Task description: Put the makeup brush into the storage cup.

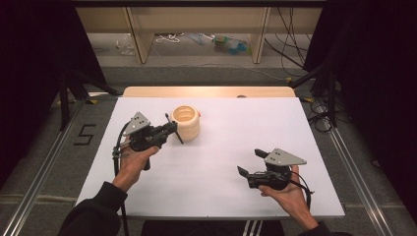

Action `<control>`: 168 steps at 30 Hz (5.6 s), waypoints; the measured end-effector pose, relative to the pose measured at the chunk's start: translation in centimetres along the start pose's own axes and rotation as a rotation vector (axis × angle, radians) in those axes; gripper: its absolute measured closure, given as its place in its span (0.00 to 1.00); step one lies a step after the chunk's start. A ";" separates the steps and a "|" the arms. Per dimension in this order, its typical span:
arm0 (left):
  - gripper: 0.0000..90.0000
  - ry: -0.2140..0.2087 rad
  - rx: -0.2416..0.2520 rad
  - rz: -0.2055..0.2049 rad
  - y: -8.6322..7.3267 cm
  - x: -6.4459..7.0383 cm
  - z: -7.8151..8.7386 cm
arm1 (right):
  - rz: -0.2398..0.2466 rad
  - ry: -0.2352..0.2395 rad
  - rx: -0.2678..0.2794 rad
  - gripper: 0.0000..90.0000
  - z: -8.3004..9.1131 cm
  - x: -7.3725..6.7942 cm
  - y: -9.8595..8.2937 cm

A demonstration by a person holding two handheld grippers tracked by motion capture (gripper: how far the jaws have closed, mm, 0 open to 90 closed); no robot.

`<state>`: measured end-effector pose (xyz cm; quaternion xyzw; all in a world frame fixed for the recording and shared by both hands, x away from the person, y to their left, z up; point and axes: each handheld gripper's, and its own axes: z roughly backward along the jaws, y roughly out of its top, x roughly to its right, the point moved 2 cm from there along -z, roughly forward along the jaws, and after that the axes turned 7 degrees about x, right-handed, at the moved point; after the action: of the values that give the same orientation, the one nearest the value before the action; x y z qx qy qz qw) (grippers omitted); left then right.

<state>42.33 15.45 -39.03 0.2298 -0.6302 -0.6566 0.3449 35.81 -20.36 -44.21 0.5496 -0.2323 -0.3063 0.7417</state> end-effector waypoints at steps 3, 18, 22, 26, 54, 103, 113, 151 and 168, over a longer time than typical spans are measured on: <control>0.93 0.010 -0.008 -0.013 0.6 -0.4 -0.3 | 0.000 -0.005 0.008 0.18 0.3 0.0 0.0; 0.93 0.057 -0.045 0.002 2.4 -1.9 -1.9 | 0.001 -0.006 0.003 0.18 1.0 -0.4 -0.7; 0.93 0.064 -0.046 -0.014 3.1 -2.2 -2.3 | 0.001 -0.011 0.009 0.18 1.1 -0.3 -0.7; 0.93 0.063 -0.053 -0.020 3.6 -2.6 -2.8 | -0.004 -0.020 0.014 0.18 1.2 -0.3 -0.8; 0.93 0.113 -0.066 -0.048 5.2 -4.4 -6.9 | -0.012 0.007 -0.006 0.18 1.3 -0.6 -1.0; 0.92 0.156 -0.207 -0.016 -0.2 -5.0 -11.6 | 0.010 0.016 0.000 0.19 1.1 -0.8 -1.1; 0.72 0.184 -0.239 -0.054 -1.0 -5.1 -11.6 | 0.012 0.021 0.002 0.19 1.0 -0.9 -1.1; 0.23 0.171 -0.169 0.017 0.1 -4.3 -5.0 | 0.007 0.027 -0.012 0.18 0.9 -0.9 -1.1; 0.22 0.102 -0.110 0.036 -1.5 -2.1 -2.3 | 0.008 0.026 -0.009 0.18 0.9 -0.9 -1.1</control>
<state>45.15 15.41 -41.01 0.2322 -0.5789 -0.6714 0.4002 34.35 -20.57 -45.03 0.5492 -0.2233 -0.2975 0.7484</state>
